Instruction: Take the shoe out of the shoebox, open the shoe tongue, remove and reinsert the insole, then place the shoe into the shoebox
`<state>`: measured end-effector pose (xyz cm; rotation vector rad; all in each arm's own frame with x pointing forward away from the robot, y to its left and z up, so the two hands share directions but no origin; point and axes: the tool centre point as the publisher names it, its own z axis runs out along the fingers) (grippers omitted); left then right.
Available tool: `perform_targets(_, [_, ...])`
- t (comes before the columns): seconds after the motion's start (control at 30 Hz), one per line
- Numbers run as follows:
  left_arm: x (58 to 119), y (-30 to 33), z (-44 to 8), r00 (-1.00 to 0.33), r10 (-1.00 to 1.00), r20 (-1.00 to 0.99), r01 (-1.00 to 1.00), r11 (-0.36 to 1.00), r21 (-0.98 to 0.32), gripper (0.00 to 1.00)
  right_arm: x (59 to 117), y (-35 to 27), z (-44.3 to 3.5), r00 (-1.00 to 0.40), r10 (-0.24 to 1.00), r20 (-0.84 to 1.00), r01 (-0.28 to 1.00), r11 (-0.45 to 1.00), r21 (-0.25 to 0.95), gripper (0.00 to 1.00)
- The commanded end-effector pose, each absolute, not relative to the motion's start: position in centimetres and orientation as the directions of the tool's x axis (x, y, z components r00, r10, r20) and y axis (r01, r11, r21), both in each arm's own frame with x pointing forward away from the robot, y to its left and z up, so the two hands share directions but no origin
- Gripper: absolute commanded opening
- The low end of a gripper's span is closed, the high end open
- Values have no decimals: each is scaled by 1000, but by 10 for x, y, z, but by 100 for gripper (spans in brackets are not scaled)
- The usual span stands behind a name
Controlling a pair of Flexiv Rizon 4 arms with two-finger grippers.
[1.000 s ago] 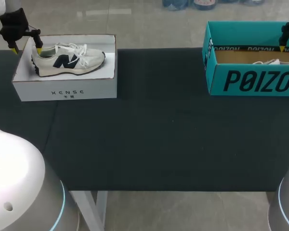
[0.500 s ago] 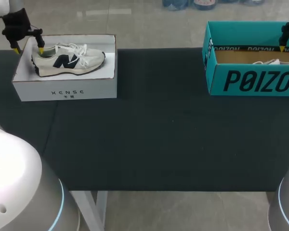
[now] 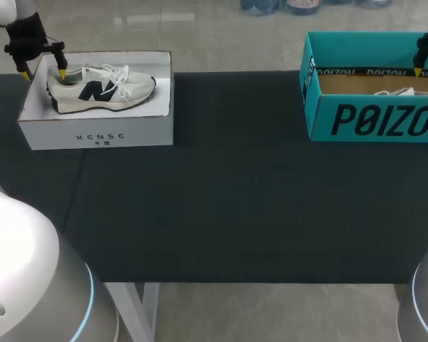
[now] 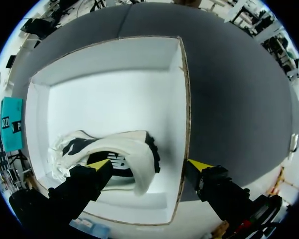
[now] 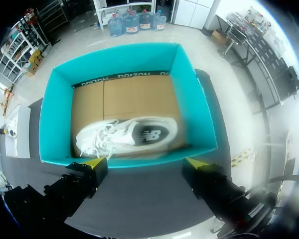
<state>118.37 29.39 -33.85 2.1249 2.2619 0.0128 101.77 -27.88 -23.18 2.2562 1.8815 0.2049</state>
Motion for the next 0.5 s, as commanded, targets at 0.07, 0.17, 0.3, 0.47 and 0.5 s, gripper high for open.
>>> perform_targets(0.07, [1192, 296, -344, -70, 997, -26, 997, 71, 23, 100, 1017, -279, -232, 183, 983, -19, 955, -173, 239, 100])
perform_targets(0.17, [1194, 295, -346, -73, 997, -25, 997, 73, 23, 100, 1017, -279, -232, 183, 983, -19, 955, -173, 239, 100])
perform_targets(0.3, [1196, 294, -350, -78, 997, -22, 997, 78, 23, 45, 1017, -279, -232, 183, 983, -19, 955, -173, 239, 100])
perform_targets(0.47, [1197, 291, -354, -73, 997, -17, 997, 74, 23, 27, 1017, -279, -232, 183, 983, -19, 955, -173, 239, 100])
perform_targets(0.5, [1197, 291, -354, -70, 997, -16, 997, 70, 22, 27, 1017, -279, -232, 183, 983, -19, 955, -173, 239, 100])
